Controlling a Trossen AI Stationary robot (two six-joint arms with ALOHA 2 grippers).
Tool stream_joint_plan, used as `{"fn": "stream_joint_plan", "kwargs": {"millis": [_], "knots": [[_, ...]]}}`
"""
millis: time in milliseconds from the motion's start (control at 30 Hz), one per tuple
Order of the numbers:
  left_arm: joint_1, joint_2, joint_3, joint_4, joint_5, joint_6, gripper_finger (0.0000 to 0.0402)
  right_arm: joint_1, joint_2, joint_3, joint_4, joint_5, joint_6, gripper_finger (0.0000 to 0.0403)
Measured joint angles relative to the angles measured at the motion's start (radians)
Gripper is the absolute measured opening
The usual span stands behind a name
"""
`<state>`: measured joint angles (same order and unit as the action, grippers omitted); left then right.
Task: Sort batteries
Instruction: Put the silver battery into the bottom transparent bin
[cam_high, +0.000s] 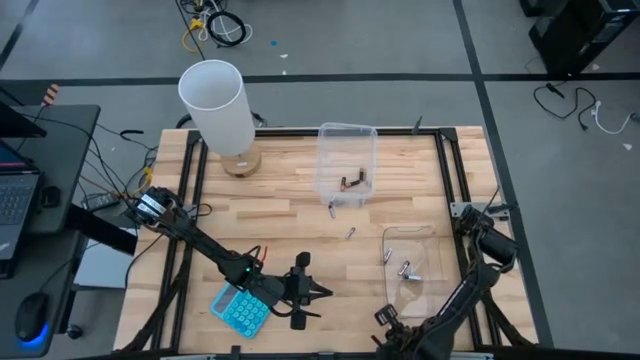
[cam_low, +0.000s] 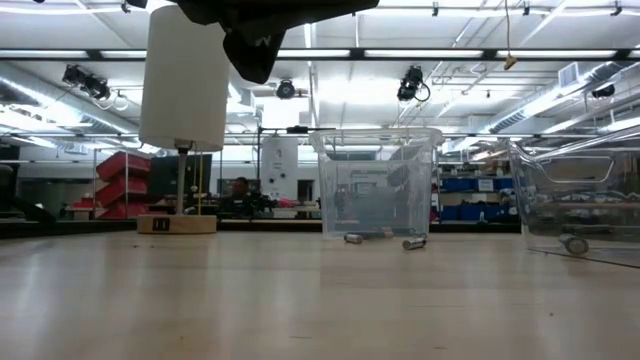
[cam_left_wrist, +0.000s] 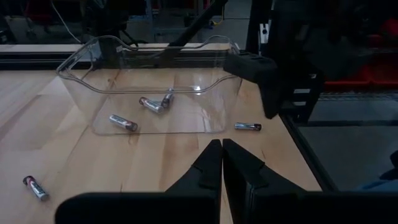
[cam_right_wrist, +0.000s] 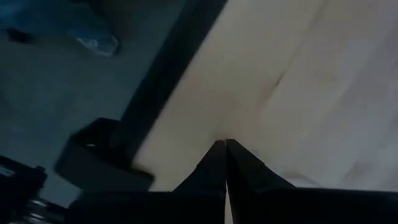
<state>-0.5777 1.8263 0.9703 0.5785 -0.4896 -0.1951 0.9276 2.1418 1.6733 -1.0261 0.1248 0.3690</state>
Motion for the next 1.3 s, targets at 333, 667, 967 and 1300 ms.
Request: {"fn": "stream_joint_plan", "kwargs": {"millis": [333, 667, 967, 1300], "knots": [[0.000, 0.000, 0.000, 0.000, 0.000, 0.000, 0.0017, 0.009, 0.000, 0.005, -0.121, 0.085, 0.012, 0.0000], [0.000, 0.000, 0.000, 0.000, 0.000, 0.000, 0.0017, 0.073, 0.000, 0.024, 0.007, 0.044, -0.015, 0.0000], [-0.002, 0.000, 0.000, -0.001, 0.000, 0.000, 0.0017, 0.077, 0.000, 0.005, -0.059, 0.053, 0.000, 0.0000], [-0.008, 0.000, 0.000, -0.010, 0.000, 0.001, 0.0017, 0.112, 0.000, -0.087, -0.048, 0.098, 0.071, 0.0000]]}}
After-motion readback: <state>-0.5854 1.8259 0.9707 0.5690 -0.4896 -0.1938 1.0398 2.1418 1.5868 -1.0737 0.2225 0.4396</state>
